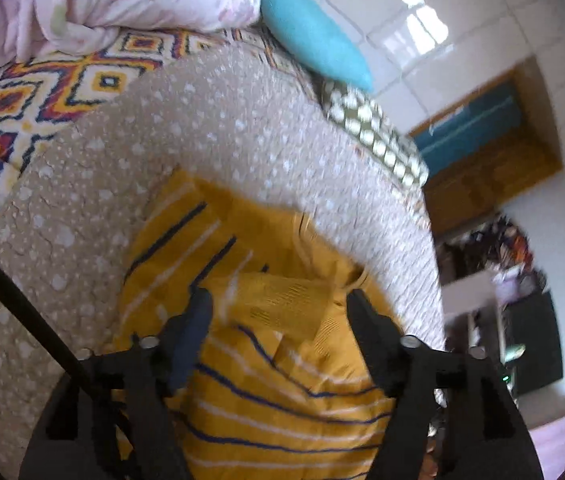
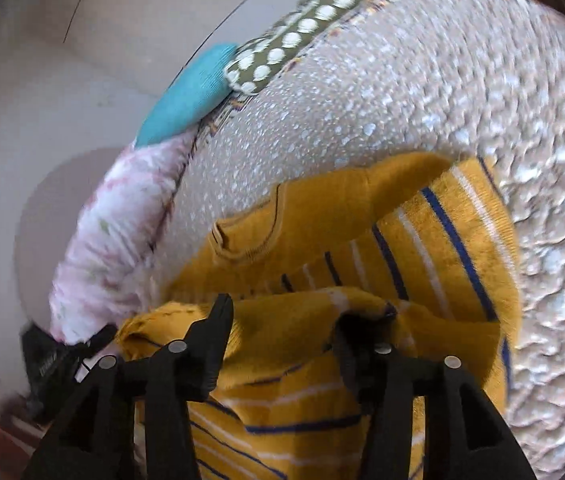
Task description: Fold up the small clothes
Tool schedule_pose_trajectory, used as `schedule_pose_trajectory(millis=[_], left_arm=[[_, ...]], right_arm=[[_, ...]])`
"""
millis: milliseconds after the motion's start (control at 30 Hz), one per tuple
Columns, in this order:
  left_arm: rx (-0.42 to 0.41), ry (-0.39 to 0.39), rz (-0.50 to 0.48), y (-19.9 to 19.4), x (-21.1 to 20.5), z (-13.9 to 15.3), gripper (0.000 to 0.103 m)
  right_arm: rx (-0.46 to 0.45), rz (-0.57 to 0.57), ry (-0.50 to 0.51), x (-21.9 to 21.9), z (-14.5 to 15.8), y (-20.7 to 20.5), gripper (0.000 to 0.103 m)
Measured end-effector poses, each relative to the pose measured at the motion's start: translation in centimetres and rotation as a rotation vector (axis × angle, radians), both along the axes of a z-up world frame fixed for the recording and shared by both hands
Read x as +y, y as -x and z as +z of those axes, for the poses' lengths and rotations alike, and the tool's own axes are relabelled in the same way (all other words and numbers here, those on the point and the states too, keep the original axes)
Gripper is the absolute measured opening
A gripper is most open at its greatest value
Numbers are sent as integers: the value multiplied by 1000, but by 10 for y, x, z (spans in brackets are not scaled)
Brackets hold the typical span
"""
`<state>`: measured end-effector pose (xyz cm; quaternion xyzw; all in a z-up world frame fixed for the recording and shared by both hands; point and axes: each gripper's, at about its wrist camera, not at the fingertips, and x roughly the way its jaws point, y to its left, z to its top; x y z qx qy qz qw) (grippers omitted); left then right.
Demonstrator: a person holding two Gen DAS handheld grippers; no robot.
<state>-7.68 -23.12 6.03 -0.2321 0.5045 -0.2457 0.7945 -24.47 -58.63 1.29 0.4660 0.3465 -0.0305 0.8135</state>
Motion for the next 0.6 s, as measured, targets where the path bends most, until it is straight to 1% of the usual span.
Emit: schedule_pose_trajectory(millis=[33, 67, 200, 267, 333, 400, 467, 500, 567, 600], left_arm=[[-6, 4, 10, -3, 3, 2, 71], [-10, 2, 12, -5, 5, 4, 71], [-37, -39, 17, -6, 14, 9, 71], [-38, -49, 19, -2, 20, 8, 71], [-35, -58, 13, 6, 25, 6, 71], [-47, -87, -8, 19, 26, 6, 71], [-69, -126, -31, 31, 25, 6, 71], [-93, -165, -52, 43, 24, 7, 71], [-127, -226, -74, 58, 24, 6, 72], [-153, -278, -87, 70, 22, 4, 72]], right_arm=[[-5, -13, -29, -5, -4, -3, 53], [-4, -19, -35, -6, -4, -5, 53], [-2, -28, -33, -13, -3, -16, 55], [-36, -51, -71, -21, 0, -17, 68], [-81, -101, -130, -32, 4, -13, 71], [-90, -128, -147, -40, 10, -9, 71], [-86, -133, -99, -41, 20, 0, 71], [-82, -128, -64, -40, 26, 6, 71], [-76, -91, 32, -29, 39, 25, 71], [-61, -65, 91, -20, 44, 34, 71]])
